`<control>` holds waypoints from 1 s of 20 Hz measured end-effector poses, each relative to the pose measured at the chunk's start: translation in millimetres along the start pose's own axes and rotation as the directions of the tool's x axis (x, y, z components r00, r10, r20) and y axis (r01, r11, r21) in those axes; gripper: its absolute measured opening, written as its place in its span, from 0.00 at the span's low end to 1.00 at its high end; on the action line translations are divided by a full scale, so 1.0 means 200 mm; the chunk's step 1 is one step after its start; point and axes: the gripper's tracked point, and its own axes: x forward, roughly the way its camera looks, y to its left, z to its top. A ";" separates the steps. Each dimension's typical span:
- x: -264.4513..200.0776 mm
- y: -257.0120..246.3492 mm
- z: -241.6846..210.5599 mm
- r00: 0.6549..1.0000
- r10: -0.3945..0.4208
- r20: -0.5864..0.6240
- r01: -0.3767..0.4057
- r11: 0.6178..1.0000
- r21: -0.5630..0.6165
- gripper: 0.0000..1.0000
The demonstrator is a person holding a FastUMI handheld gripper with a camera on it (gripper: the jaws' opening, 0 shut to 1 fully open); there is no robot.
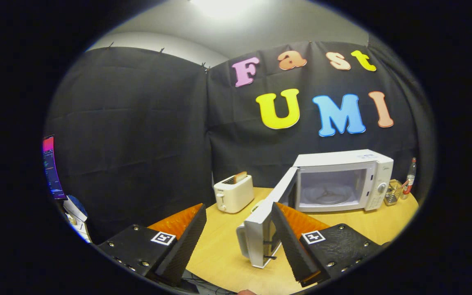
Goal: Open the microwave, put the food inside, and close the microwave door.
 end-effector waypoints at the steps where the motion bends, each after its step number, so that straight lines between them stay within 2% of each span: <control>1: -0.03 -0.06 0.00 1.000 -0.025 0.004 0.025 1.000 -0.006 0.96; 10: -0.27 -0.70 -0.07 0.960 -0.281 -0.025 0.281 0.960 -0.003 0.96; 20: -0.47 -1.18 -0.37 0.890 -0.428 -0.159 0.439 0.898 0.039 0.97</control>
